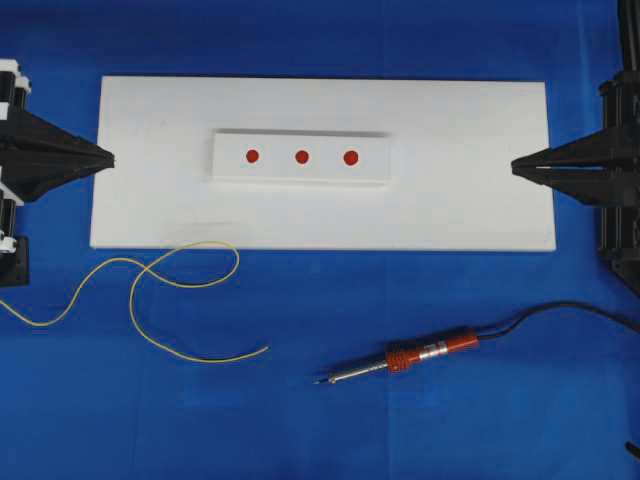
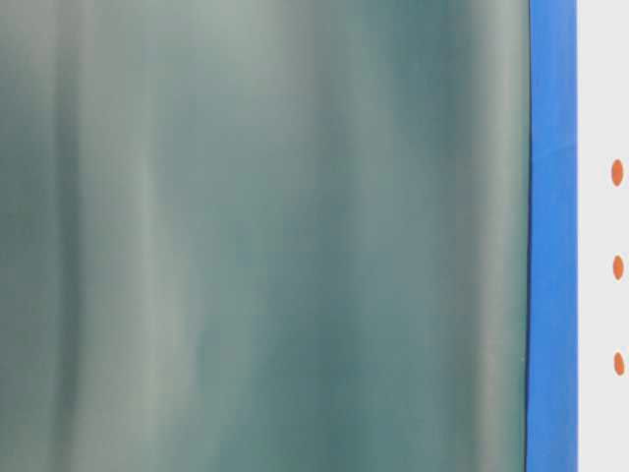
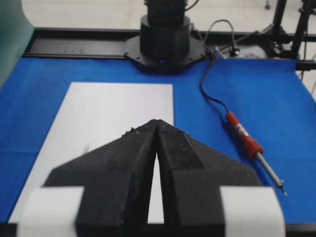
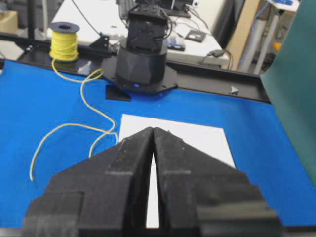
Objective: Touch the tip of the soldering iron to the tip of the solder at the mark.
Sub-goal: 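Grasp the yellow solder wire left and red soldering iron right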
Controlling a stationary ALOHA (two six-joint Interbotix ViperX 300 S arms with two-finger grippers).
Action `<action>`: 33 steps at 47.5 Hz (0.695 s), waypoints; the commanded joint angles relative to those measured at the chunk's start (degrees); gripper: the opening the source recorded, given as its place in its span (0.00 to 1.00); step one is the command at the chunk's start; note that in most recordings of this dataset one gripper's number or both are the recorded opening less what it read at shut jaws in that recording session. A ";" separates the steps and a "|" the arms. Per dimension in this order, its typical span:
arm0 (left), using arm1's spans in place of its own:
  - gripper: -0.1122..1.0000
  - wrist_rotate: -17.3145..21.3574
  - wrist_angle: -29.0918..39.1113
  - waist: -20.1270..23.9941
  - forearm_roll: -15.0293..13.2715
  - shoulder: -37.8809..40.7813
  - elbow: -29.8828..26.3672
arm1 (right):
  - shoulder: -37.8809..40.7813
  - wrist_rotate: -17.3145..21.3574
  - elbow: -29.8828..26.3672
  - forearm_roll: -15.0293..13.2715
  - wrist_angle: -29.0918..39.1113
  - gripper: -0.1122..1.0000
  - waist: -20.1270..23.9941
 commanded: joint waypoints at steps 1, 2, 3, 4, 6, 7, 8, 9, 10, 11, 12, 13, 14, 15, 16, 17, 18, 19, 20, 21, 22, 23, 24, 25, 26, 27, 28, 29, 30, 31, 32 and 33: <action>0.10 -0.97 0.97 -1.67 0.09 0.88 -1.41 | 0.62 0.26 -1.93 0.26 -0.26 0.10 -0.26; 0.10 -1.14 1.14 -1.76 0.09 0.88 -1.41 | 0.79 0.44 -2.20 0.26 0.35 0.10 -0.18; 0.10 -1.32 1.14 -1.93 0.18 0.97 -1.41 | 1.05 0.62 -2.29 0.26 0.88 0.09 0.00; 0.10 -1.49 1.14 -2.29 0.18 1.05 -1.41 | 1.23 0.79 -2.46 0.35 1.49 0.07 0.09; 0.10 -2.02 1.41 -3.25 0.09 1.32 -1.41 | 1.85 1.49 -2.72 0.35 2.72 0.05 0.44; 0.10 -2.20 1.41 -3.69 0.09 1.49 -1.32 | 2.11 1.93 -2.72 0.35 3.08 0.05 0.62; 0.10 -2.37 1.41 -4.13 0.09 1.67 -1.32 | 2.46 2.46 -2.81 0.35 3.60 0.05 0.97; 0.10 -2.55 1.41 -4.75 0.18 1.85 -1.32 | 2.81 2.99 -2.90 0.35 3.87 0.05 1.32; 0.10 -2.64 1.41 -5.27 0.09 2.02 -1.23 | 3.16 3.60 -2.90 0.35 3.87 0.05 1.67; 0.10 -2.72 1.41 -5.80 0.09 2.29 -1.23 | 3.52 4.22 -2.90 0.35 3.87 0.05 2.11; 0.10 -2.81 1.41 -6.42 0.09 2.55 -1.23 | 3.87 4.83 -2.81 0.35 3.69 0.05 2.72; 0.10 -2.90 1.41 -6.94 0.09 2.81 -1.23 | 4.31 5.63 -2.81 0.35 3.52 0.05 3.69; 0.10 -2.99 1.41 -7.56 0.09 3.16 -1.14 | 4.66 6.15 -2.81 0.35 3.25 0.05 4.31; 0.10 -2.99 1.32 -8.17 0.09 3.43 -1.14 | 5.01 6.68 -2.81 0.35 2.99 0.05 4.83; 0.10 -2.99 1.32 -8.79 0.09 3.78 -1.14 | 5.45 7.03 -2.72 0.35 2.72 0.05 5.45; 0.10 -2.99 1.23 -9.40 0.09 4.04 -1.14 | 5.80 7.47 -2.72 0.35 2.46 0.05 6.15; 0.10 -2.99 1.14 -10.02 0.09 4.39 -1.05 | 6.15 7.82 -2.64 0.35 2.20 0.05 6.77; 0.10 -2.99 1.05 -10.55 0.09 4.75 -1.05 | 6.59 8.09 -2.64 0.35 2.02 0.05 7.38; 0.10 -3.08 0.97 -11.16 0.09 5.10 -1.05 | 7.03 8.35 -2.64 0.35 1.85 0.05 8.09; 0.10 -3.08 0.97 -11.95 0.09 5.63 -0.97 | 7.38 8.70 -2.64 0.35 1.67 0.06 8.79; 0.10 -3.08 0.79 -12.57 0.09 5.98 -0.88 | 7.91 8.88 -2.64 0.35 1.49 0.06 9.58; 0.10 -3.08 0.70 -13.10 0.09 6.42 -0.88 | 8.35 9.14 -2.55 0.35 1.41 0.07 10.28; 0.10 -3.08 0.53 -13.62 0.09 6.77 -0.79 | 8.88 9.40 -2.55 0.35 1.14 0.08 10.99; 0.10 -3.16 0.26 -14.24 0.09 7.21 -0.70 | 9.40 9.76 -2.55 0.35 0.88 0.09 11.78; 0.10 -3.25 -0.09 -14.77 0.00 7.82 -0.53 | 9.93 10.11 -2.55 0.35 0.62 0.11 12.48; 0.10 -3.43 -0.35 -15.29 0.00 8.26 -0.44 | 10.81 10.55 -2.55 0.44 0.18 0.13 13.54; 0.10 -3.69 -0.88 -15.73 0.00 8.79 -0.35 | 11.43 10.90 -2.46 0.35 -0.09 0.15 14.24; 0.10 -3.96 -1.32 -16.26 0.00 9.32 -0.35 | 12.04 11.25 -2.46 0.44 -0.44 0.19 14.94; 0.11 -4.22 -1.85 -16.70 0.00 9.84 -0.35 | 12.66 11.60 -2.46 0.53 -0.70 0.22 15.56; 0.11 -4.66 -2.55 -17.31 0.00 10.63 -0.26 | 13.54 12.04 -2.55 0.53 -0.97 0.26 16.17; 0.12 -4.92 -2.90 -17.67 0.00 11.16 -0.26 | 14.33 12.39 -2.55 0.62 -1.23 0.30 16.70; 0.14 -5.19 -3.16 -18.02 0.00 11.78 -0.18 | 15.03 12.74 -2.55 0.79 -1.41 0.35 17.23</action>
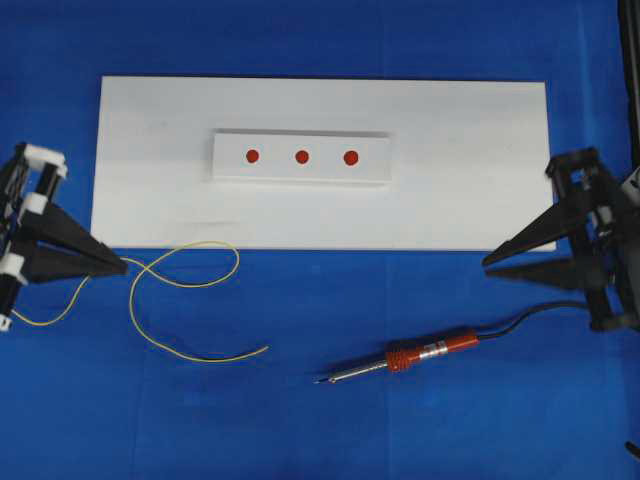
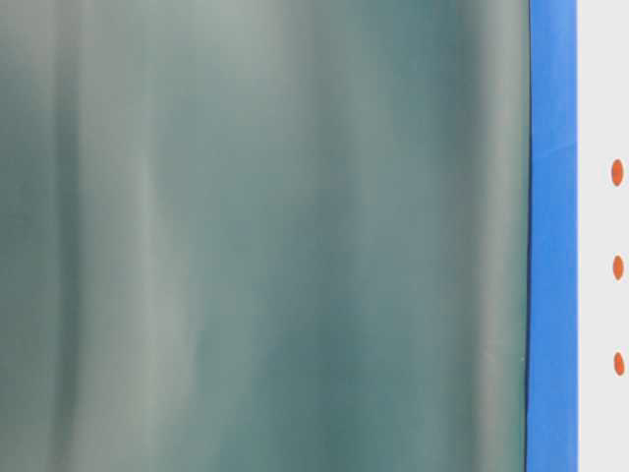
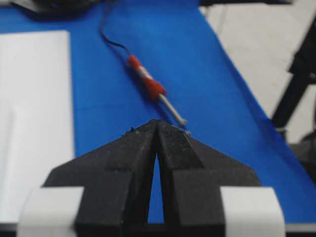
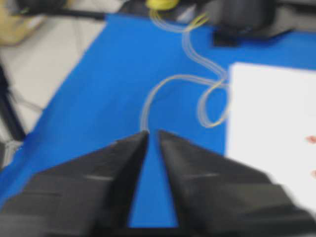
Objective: Touch the tip of the soldering iron to the tip of the solder at the mark.
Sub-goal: 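Grasp the yellow solder wire left and red soldering iron right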
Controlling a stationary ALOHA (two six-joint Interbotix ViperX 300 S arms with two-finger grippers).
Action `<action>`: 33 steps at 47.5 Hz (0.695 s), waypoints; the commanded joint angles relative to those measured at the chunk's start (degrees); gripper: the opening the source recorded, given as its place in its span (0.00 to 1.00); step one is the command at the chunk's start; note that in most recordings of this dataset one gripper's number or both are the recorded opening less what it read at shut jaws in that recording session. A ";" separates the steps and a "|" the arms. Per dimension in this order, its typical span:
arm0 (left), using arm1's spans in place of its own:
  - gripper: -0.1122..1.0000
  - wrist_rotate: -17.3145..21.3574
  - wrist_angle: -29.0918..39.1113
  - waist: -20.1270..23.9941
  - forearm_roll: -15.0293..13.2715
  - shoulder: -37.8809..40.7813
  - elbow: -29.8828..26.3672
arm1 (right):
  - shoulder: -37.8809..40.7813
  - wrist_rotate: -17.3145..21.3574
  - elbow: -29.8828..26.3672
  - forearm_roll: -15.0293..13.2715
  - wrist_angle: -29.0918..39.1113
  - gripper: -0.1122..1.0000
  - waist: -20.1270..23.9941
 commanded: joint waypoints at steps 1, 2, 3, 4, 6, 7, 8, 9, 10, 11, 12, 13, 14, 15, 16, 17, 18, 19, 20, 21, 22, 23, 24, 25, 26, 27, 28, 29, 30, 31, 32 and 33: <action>0.18 -0.79 -2.11 -1.67 0.00 2.64 -0.35 | 3.25 1.23 -1.14 0.62 -1.67 0.40 2.37; 0.22 -0.97 -2.29 -2.02 0.00 3.43 -0.35 | 4.57 1.67 -1.23 0.79 -1.93 0.45 2.90; 0.26 -1.14 -2.55 -2.29 0.00 4.13 -0.18 | 5.54 1.93 -1.32 0.97 -2.02 0.50 3.34; 0.31 -1.41 -2.81 -2.64 0.00 4.83 -0.09 | 6.50 2.11 -1.32 1.14 -2.11 0.56 3.78; 0.43 -1.93 -3.25 -3.34 0.00 6.50 0.09 | 8.35 2.29 -1.41 1.67 -2.20 0.67 4.39; 0.50 -2.37 -3.60 -3.87 0.00 7.73 0.18 | 9.32 2.29 -1.41 2.02 -2.29 0.72 4.75; 0.56 -2.64 -3.96 -4.22 0.00 8.61 0.26 | 10.28 2.29 -1.49 2.46 -2.55 0.77 5.10; 0.61 -2.99 -4.22 -4.48 0.00 9.58 0.18 | 11.25 2.29 -1.49 2.99 -2.72 0.81 5.45; 0.67 -3.25 -4.57 -4.92 0.00 10.55 0.18 | 12.13 2.29 -1.49 3.43 -3.08 0.83 5.89; 0.72 -3.60 -5.01 -5.19 0.00 11.43 0.09 | 13.01 2.29 -1.49 3.96 -3.43 0.85 6.24; 0.77 -3.96 -5.36 -5.54 0.00 12.39 0.00 | 13.89 2.29 -1.49 4.39 -3.87 0.85 6.50; 0.82 -4.31 -5.80 -5.89 0.00 13.45 -0.18 | 14.77 2.29 -1.41 4.83 -4.31 0.85 6.86; 0.85 -4.66 -6.33 -6.24 0.00 14.41 -0.26 | 16.00 2.29 -1.49 5.54 -4.92 0.84 7.29; 0.87 -5.01 -6.86 -6.50 0.00 15.47 -0.44 | 16.88 2.29 -1.49 5.89 -5.45 0.84 7.47; 0.87 -5.36 -7.21 -6.86 0.00 16.44 -0.53 | 17.75 2.29 -1.49 6.24 -5.98 0.84 7.65; 0.86 -5.54 -7.65 -7.12 0.00 17.40 -0.62 | 18.54 2.29 -1.49 6.50 -6.50 0.83 7.91; 0.85 -5.62 -8.00 -7.29 0.00 18.46 -0.79 | 19.42 2.29 -1.41 6.59 -7.03 0.83 8.00; 0.85 -5.80 -8.26 -7.56 0.00 19.60 -0.97 | 20.21 2.29 -1.41 6.86 -7.65 0.83 8.17; 0.84 -5.71 -8.61 -7.82 0.00 20.57 -1.05 | 21.09 2.29 -1.41 7.03 -8.26 0.83 8.26; 0.83 -5.80 -9.14 -8.17 0.00 22.24 -1.32 | 22.06 2.29 -1.32 7.21 -8.79 0.83 8.44; 0.83 -5.80 -9.49 -8.44 0.00 23.29 -1.41 | 23.12 2.29 -1.32 7.38 -9.40 0.83 8.44; 0.82 -5.80 -9.93 -8.53 0.00 24.26 -1.58 | 24.43 2.29 -1.23 7.73 -10.37 0.83 8.53; 0.81 -5.80 -10.46 -8.79 0.00 25.22 -1.67 | 25.40 2.29 -1.23 8.09 -10.90 0.83 8.61; 0.81 -5.80 -11.07 -8.88 0.00 26.19 -1.85 | 26.37 2.29 -1.23 8.44 -11.51 0.83 8.70; 0.81 -5.80 -11.69 -8.96 0.00 27.25 -1.93 | 27.25 2.29 -1.23 8.79 -12.04 0.83 8.79; 0.81 -5.80 -12.74 -9.05 0.00 28.74 -2.02 | 28.13 2.29 -1.14 9.05 -12.48 0.83 8.79; 0.81 -5.80 -13.54 -9.05 0.00 29.79 -2.11 | 29.00 2.29 -1.14 9.49 -12.92 0.83 8.96; 0.81 -5.80 -14.33 -9.14 0.00 30.85 -2.20 | 29.79 2.29 -1.14 9.84 -13.45 0.83 9.14; 0.81 -5.80 -15.12 -9.14 0.00 31.90 -2.29 | 30.59 2.29 -1.14 10.20 -13.89 0.83 9.23; 0.81 -5.80 -15.91 -9.23 0.00 32.87 -2.37 | 31.38 2.29 -1.05 10.55 -14.41 0.83 9.40; 0.81 -5.80 -16.70 -9.23 0.00 33.75 -2.37 | 32.17 2.29 -1.05 10.90 -14.94 0.83 9.58; 0.81 -5.80 -17.49 -9.32 0.00 34.72 -2.46 | 33.31 2.29 -0.97 11.43 -15.73 0.83 9.84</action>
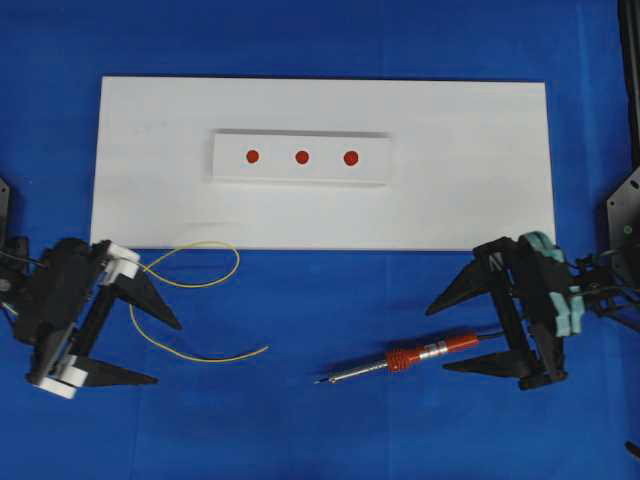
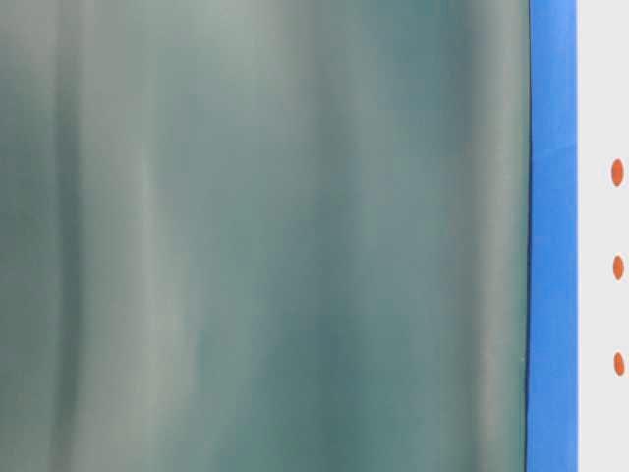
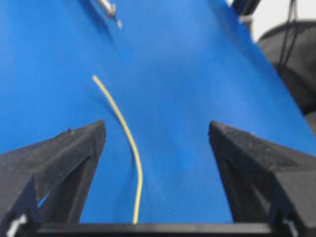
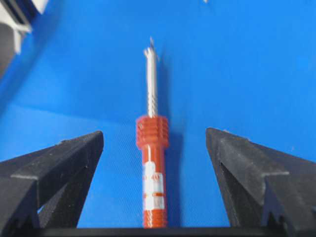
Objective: Touch the tip of the soldering iron to the tip of the solder at the mark.
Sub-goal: 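Grasp the yellow solder wire left and red soldering iron right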
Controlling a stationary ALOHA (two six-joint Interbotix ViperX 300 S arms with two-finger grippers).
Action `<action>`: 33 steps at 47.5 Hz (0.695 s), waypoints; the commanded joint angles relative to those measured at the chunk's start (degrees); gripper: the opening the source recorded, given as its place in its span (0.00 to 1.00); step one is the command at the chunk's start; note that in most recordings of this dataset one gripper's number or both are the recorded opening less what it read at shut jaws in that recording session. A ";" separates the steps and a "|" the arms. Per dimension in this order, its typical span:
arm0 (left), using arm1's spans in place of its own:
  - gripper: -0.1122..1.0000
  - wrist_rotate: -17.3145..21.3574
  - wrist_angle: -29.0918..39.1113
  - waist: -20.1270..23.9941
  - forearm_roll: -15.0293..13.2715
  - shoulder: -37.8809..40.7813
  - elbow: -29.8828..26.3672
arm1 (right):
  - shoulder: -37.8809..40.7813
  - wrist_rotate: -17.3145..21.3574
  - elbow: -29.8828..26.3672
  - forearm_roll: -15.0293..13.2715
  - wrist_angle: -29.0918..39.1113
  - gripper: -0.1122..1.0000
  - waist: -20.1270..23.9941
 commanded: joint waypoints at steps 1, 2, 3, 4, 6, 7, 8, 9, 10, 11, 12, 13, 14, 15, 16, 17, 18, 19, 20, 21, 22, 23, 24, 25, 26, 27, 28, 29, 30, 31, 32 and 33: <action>0.81 0.00 -3.52 -0.44 0.00 3.52 -1.14 | 2.81 -0.18 -0.70 1.58 -2.81 0.83 1.05; 0.81 0.00 -4.31 -0.44 0.00 4.39 -1.14 | 3.52 -0.18 -0.70 1.93 -3.25 0.83 1.23; 0.81 -0.09 -5.45 -0.44 0.00 5.71 -1.23 | 4.13 -0.18 -0.62 2.29 -3.87 0.83 1.41; 0.81 -0.09 -6.24 -0.53 0.00 6.59 -1.23 | 4.83 -0.18 -0.62 2.72 -4.48 0.83 1.67; 0.81 -0.09 -7.65 -0.53 0.00 8.26 -1.32 | 6.06 -0.18 -0.44 3.52 -5.54 0.83 2.20; 0.81 -0.09 -8.26 -0.53 0.00 9.05 -1.49 | 6.59 -0.18 -0.44 4.04 -6.06 0.83 2.46; 0.81 -0.09 -8.79 -0.62 -0.09 9.84 -1.58 | 7.38 -0.18 -0.35 4.83 -6.77 0.83 2.99; 0.81 -0.09 -9.23 -0.62 -0.09 10.81 -1.76 | 7.91 -0.18 -0.26 5.27 -7.12 0.83 3.34; 0.81 -0.09 -9.49 -0.62 -0.18 11.69 -2.02 | 8.53 -0.18 -0.26 5.80 -7.56 0.83 3.69; 0.80 -0.09 -9.76 -0.70 -0.18 12.48 -2.20 | 9.05 -0.18 -0.26 6.33 -8.00 0.83 4.04; 0.80 -0.09 -10.02 -0.70 -0.18 13.62 -2.55 | 9.49 -0.18 -0.35 6.77 -8.44 0.83 4.48; 0.80 -0.09 -10.11 -0.70 -0.18 14.50 -2.81 | 9.93 -0.26 -0.26 7.21 -8.79 0.83 4.83; 0.80 -0.18 -10.11 -0.79 -0.26 15.29 -3.16 | 10.37 -0.26 -0.26 7.65 -9.14 0.83 5.19; 0.80 -0.18 -10.11 -0.79 -0.26 16.08 -3.43 | 10.81 -0.35 -0.26 8.09 -9.49 0.83 5.45; 0.80 -0.18 -10.20 -0.79 -0.26 16.79 -3.78 | 11.34 -0.44 -0.35 8.53 -9.84 0.83 5.71; 0.80 -0.18 -10.11 -0.79 -0.26 17.49 -4.13 | 11.95 -0.53 -0.44 9.05 -10.37 0.83 6.06; 0.79 -0.18 -10.11 -0.88 -0.26 18.19 -4.39 | 12.48 -0.53 -0.53 9.58 -10.63 0.83 6.24; 0.79 -0.18 -10.11 -0.88 -0.26 18.81 -4.66 | 13.01 -0.53 -0.70 9.67 -10.90 0.83 6.33; 0.79 -0.18 -10.20 -0.88 -0.26 19.42 -4.92 | 13.45 -0.53 -0.79 9.93 -11.07 0.83 6.42; 0.79 -0.18 -10.11 -0.88 -0.26 19.86 -5.19 | 13.80 -0.53 -0.88 10.11 -11.25 0.83 6.59; 0.79 -0.18 -10.11 -0.97 -0.26 20.39 -5.36 | 14.24 -0.53 -1.14 10.28 -11.34 0.83 6.68; 0.79 -0.18 -10.11 -0.97 -0.35 21.01 -5.54 | 14.68 -0.53 -1.23 10.28 -11.51 0.83 6.86; 0.79 -0.18 -10.11 -0.97 -0.35 21.27 -5.63 | 15.12 -0.53 -1.49 10.28 -11.51 0.83 6.94; 0.79 -0.18 -10.11 -0.97 -0.35 21.62 -5.71 | 15.47 -0.53 -1.76 10.28 -11.51 0.83 7.03; 0.79 -0.18 -10.11 -0.97 -0.35 21.97 -5.71 | 15.82 -0.53 -1.93 10.37 -11.51 0.83 7.12; 0.78 -0.18 -10.11 -0.97 -0.35 22.15 -5.71 | 16.17 -0.53 -2.11 10.37 -11.51 0.83 7.12; 0.77 -0.18 -10.11 -0.97 -0.35 22.32 -5.71 | 16.70 -0.53 -2.37 10.37 -11.51 0.83 7.12; 0.77 -0.18 -10.11 -0.97 -0.44 22.41 -5.71 | 17.05 -0.53 -2.55 10.37 -11.51 0.83 7.12; 0.76 -0.18 -10.11 -0.97 -0.44 22.50 -5.71 | 17.31 -0.53 -2.72 10.37 -11.51 0.83 7.12; 0.75 -0.18 -10.11 -0.97 -0.44 22.59 -5.63 | 17.67 -0.62 -2.90 10.46 -11.51 0.82 7.12; 0.74 -0.18 -10.11 -0.97 -0.44 22.50 -5.63 | 18.02 -0.62 -3.08 10.46 -11.60 0.82 7.12; 0.72 -0.18 -10.11 -0.97 -0.44 22.59 -5.54 | 18.46 -0.62 -3.34 10.37 -11.69 0.82 7.12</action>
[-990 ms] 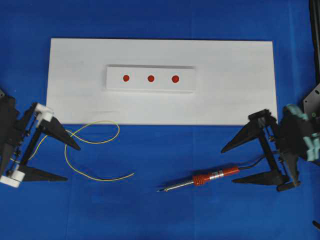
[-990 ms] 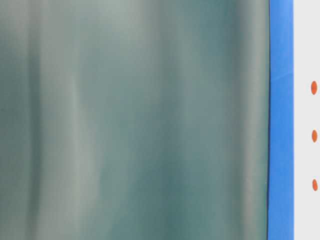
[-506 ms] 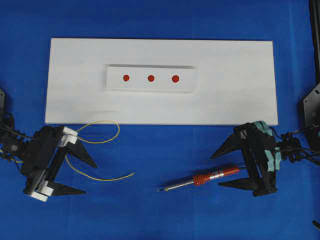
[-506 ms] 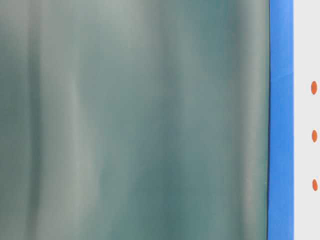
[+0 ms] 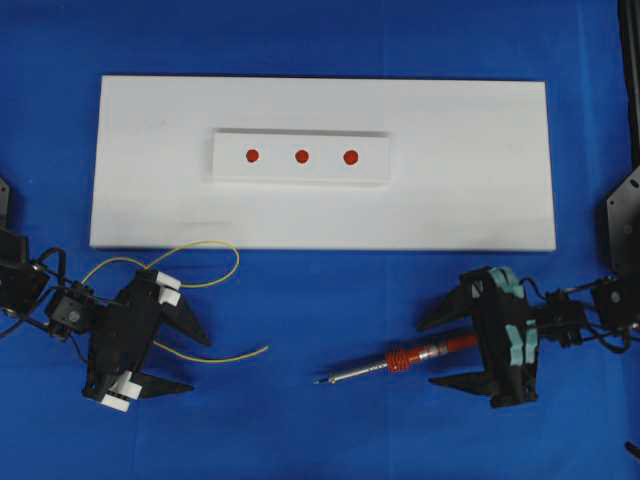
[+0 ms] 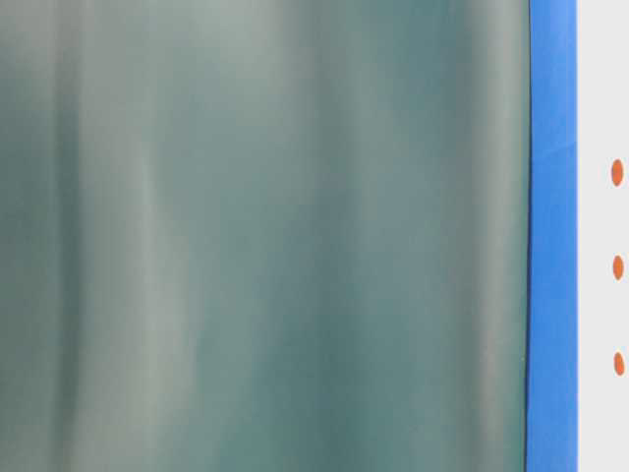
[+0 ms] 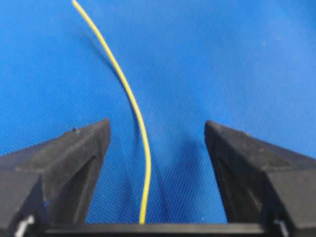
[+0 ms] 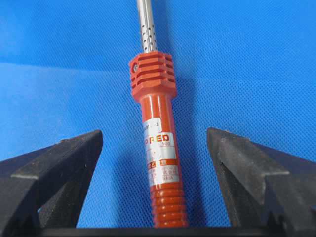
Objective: Touch the tip of the soldering iron to the tip of the solder at the mark.
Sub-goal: 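Grasp the yellow solder wire left and red soldering iron right, then lift the solder wire and iron, bring both over the red dots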
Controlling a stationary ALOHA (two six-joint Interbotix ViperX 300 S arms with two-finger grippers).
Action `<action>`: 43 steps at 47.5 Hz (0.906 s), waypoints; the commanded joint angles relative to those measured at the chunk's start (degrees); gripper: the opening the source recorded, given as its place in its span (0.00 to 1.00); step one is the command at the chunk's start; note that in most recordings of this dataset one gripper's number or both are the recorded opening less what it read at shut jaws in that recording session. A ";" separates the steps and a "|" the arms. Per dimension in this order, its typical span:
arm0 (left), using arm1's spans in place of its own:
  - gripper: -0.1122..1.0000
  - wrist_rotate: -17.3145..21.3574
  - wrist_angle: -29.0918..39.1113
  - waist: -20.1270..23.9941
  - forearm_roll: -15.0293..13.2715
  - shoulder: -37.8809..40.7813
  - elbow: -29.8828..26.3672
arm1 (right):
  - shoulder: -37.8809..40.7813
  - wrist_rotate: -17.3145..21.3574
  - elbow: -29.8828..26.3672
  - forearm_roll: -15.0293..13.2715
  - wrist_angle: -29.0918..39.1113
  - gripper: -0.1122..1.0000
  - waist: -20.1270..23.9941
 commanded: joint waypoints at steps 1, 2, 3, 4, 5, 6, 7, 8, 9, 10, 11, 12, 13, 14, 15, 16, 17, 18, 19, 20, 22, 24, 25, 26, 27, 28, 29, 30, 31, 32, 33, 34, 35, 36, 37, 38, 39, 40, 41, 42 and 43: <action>0.70 -0.09 -0.44 -0.26 -0.09 -0.44 -0.44 | 0.62 -0.26 -1.32 0.09 -0.79 0.81 0.18; 0.68 0.00 -0.35 -0.26 -0.09 -0.44 -0.35 | 0.88 -0.26 -1.49 0.09 -0.88 0.81 0.18; 0.67 0.00 -0.35 -0.26 -0.09 -0.44 -0.35 | 1.05 -0.26 -1.67 0.09 -0.97 0.80 0.18; 0.65 0.00 -0.26 -0.26 -0.09 -0.44 -0.26 | 1.23 -0.26 -1.85 0.09 -1.05 0.79 0.18; 0.62 0.00 -0.18 -0.26 -0.09 -0.44 -0.26 | 1.41 -0.35 -2.02 0.18 -1.05 0.78 0.18; 0.60 0.00 -0.09 -0.26 -0.09 -0.44 -0.26 | 1.58 -0.35 -2.11 0.09 -0.97 0.77 0.18; 0.58 0.00 0.09 -0.26 -0.09 -0.44 -0.18 | 1.85 -0.44 -2.29 0.09 -1.05 0.77 0.18; 0.55 0.00 0.35 -0.26 -0.09 -0.44 -0.18 | 1.93 -0.44 -2.29 0.09 -0.97 0.75 0.18; 0.53 0.00 0.62 -0.26 -0.09 -0.44 -0.26 | 2.11 -0.53 -2.37 0.09 -1.05 0.74 0.18; 0.50 0.00 0.79 -0.26 -0.09 -0.44 -0.26 | 2.20 -0.53 -2.46 0.09 -1.05 0.73 0.18; 0.47 0.00 1.14 -0.26 -0.18 -0.44 -0.26 | 2.29 -0.70 -2.46 0.09 -1.05 0.70 0.18; 0.44 0.00 1.41 -0.26 -0.18 -0.44 -0.26 | 2.29 -0.88 -2.46 0.09 -0.97 0.68 0.18; 0.41 0.00 1.76 -0.26 -0.09 -0.44 -0.35 | 2.29 -1.14 -2.46 0.09 -1.05 0.64 0.18; 0.38 0.00 2.02 -0.26 -0.18 -0.44 -0.44 | 2.29 -1.41 -2.46 0.09 -1.05 0.59 0.18; 0.35 0.00 2.46 -0.26 -0.09 -0.44 -0.44 | 2.29 -1.67 -2.46 0.09 -0.97 0.54 0.18; 0.32 0.00 2.72 -0.35 -0.09 -0.44 -0.53 | 2.37 -2.02 -2.46 0.09 -1.05 0.49 0.18; 0.27 0.00 3.16 -0.35 -0.09 -0.44 -0.53 | 2.29 -2.37 -2.55 0.09 -1.05 0.43 0.18; 0.24 0.09 3.52 -0.35 -0.09 -0.44 -0.62 | 2.37 -2.72 -2.55 0.09 -0.97 0.38 0.18; 0.20 0.09 3.78 -0.35 -0.18 -0.44 -0.62 | 2.37 -3.08 -2.55 0.09 -1.05 0.34 0.18; 0.16 0.09 4.13 -0.35 -0.18 -0.44 -0.70 | 2.37 -3.60 -2.72 0.09 -1.05 0.28 0.18; 0.12 0.09 4.66 -0.35 -0.18 -0.44 -0.79 | 2.29 -4.04 -2.90 0.09 -1.05 0.20 0.18; 0.12 0.00 5.01 -0.35 -0.09 -0.53 -0.88 | 2.37 -4.22 -3.08 0.09 -1.05 0.16 0.18; 0.12 -0.09 5.27 -0.35 -0.18 -0.62 -0.97 | 2.29 -4.22 -3.16 0.09 -1.05 0.16 0.09; 0.12 -0.09 5.54 -0.35 -0.18 -0.70 -1.14 | 2.29 -4.22 -3.25 0.09 -1.05 0.16 0.18; 0.12 -0.18 6.06 -0.35 -0.18 -0.88 -1.23 | 2.37 -4.22 -3.25 0.09 -1.05 0.16 0.18; 0.12 -0.26 6.50 -0.35 -0.18 -1.14 -1.32 | 2.29 -4.22 -3.34 0.09 -0.79 0.16 0.18; 0.12 -0.44 6.94 -0.35 -0.18 -1.41 -1.41 | 2.20 -4.31 -3.43 0.09 -0.79 0.16 0.18; 0.12 -0.70 7.47 -0.26 -0.18 -1.76 -1.49 | 2.11 -4.31 -3.52 0.09 -0.62 0.16 0.18; 0.12 -0.97 8.09 -0.26 -0.18 -2.11 -1.67 | 2.02 -4.22 -3.60 0.09 -0.44 0.16 0.18; 0.12 -1.41 9.14 -0.09 -0.18 -2.81 -1.93 | 1.85 -4.22 -3.69 0.09 -0.18 0.16 0.18; 0.12 -1.67 9.93 0.00 -0.18 -3.43 -2.11 | 1.67 -4.22 -3.78 0.09 0.18 0.16 0.18; 0.12 -1.93 10.99 0.00 -0.09 -4.04 -2.29 | 1.23 -4.22 -3.87 0.09 0.53 0.16 0.18; 0.12 -2.29 12.04 0.09 -0.18 -4.75 -2.55 | 0.79 -4.22 -3.96 0.09 0.97 0.16 0.09; 0.12 -2.55 13.18 0.09 -0.18 -5.54 -2.81 | 0.18 -4.31 -4.04 0.09 1.76 0.16 0.09; 0.12 -2.90 14.41 0.09 -0.18 -6.33 -2.99 | -0.35 -4.31 -4.13 0.09 2.37 0.16 0.00; 0.12 -3.16 15.82 0.09 -0.18 -7.29 -3.25 | -1.05 -4.39 -4.22 0.09 3.16 0.16 -0.09; 0.12 -3.43 17.23 0.18 -0.18 -8.17 -3.52 | -1.76 -4.48 -4.39 0.09 3.96 0.16 -0.09; 0.12 -3.69 18.81 0.18 -0.18 -9.14 -3.96 | -2.37 -4.57 -4.57 0.09 4.75 0.16 -0.26; 0.12 -4.04 21.27 0.18 -0.18 -10.55 -4.48 | -3.25 -4.66 -4.66 0.09 5.71 0.16 -0.35; 0.12 -4.31 22.85 0.18 -0.18 -11.51 -4.83 | -4.04 -4.75 -4.75 0.09 6.77 0.16 -0.53; 0.12 -4.48 24.61 0.18 -0.18 -12.66 -5.19 | -4.83 -4.75 -5.01 0.09 7.82 0.16 -0.62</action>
